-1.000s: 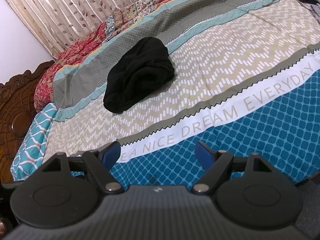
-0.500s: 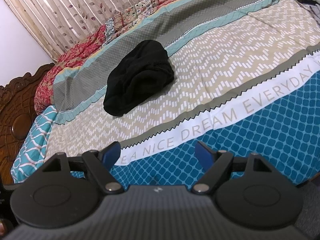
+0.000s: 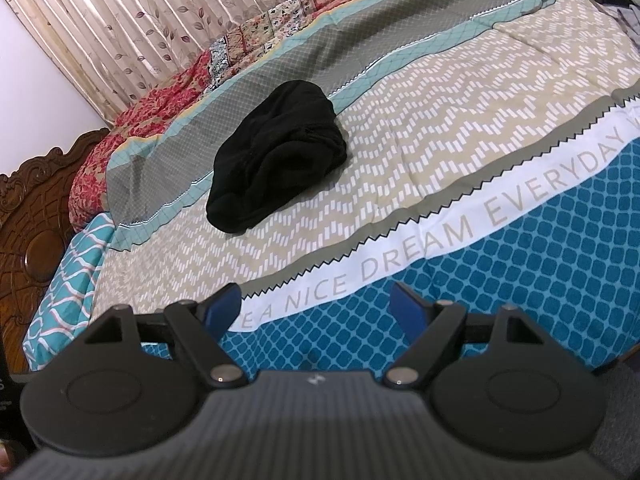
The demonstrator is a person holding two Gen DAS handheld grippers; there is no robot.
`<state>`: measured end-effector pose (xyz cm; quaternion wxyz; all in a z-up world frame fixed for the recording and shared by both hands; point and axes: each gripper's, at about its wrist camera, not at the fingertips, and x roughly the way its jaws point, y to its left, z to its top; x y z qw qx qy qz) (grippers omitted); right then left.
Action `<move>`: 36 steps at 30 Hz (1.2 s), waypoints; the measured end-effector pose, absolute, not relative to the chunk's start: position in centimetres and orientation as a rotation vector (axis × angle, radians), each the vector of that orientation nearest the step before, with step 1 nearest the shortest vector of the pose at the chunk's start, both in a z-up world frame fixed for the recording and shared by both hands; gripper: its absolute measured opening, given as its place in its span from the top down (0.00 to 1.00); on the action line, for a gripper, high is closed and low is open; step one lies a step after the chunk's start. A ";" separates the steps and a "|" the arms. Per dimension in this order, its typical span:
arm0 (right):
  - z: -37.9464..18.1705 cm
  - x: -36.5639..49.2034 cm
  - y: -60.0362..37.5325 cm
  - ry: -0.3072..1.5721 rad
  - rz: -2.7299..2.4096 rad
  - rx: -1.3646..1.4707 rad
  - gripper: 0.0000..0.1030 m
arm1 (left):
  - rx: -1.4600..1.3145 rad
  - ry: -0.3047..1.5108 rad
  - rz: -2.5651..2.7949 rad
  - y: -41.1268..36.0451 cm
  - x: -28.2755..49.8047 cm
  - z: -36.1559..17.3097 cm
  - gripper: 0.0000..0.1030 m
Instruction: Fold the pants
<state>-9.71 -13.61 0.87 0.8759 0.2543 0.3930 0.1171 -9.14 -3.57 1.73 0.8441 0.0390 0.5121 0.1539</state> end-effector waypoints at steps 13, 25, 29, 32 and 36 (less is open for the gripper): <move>0.8 -9.7 -13.6 0.821 0.243 0.534 0.19 | 0.084 1.091 0.324 -3.5 -9.1 1.5 0.00; 0.7 -9.7 -13.7 0.822 0.241 0.537 0.19 | 0.064 1.108 0.325 -3.3 -9.0 1.2 0.00; 0.7 -9.7 -13.7 0.823 0.242 0.537 0.19 | 0.061 1.107 0.325 -3.4 -9.0 1.2 0.00; 0.7 -9.7 -13.7 0.823 0.241 0.538 0.19 | 0.063 1.107 0.324 -3.4 -9.1 1.2 0.00; 0.6 -9.8 -13.7 0.824 0.241 0.538 0.19 | 0.063 1.107 0.324 -3.4 -9.1 1.3 0.00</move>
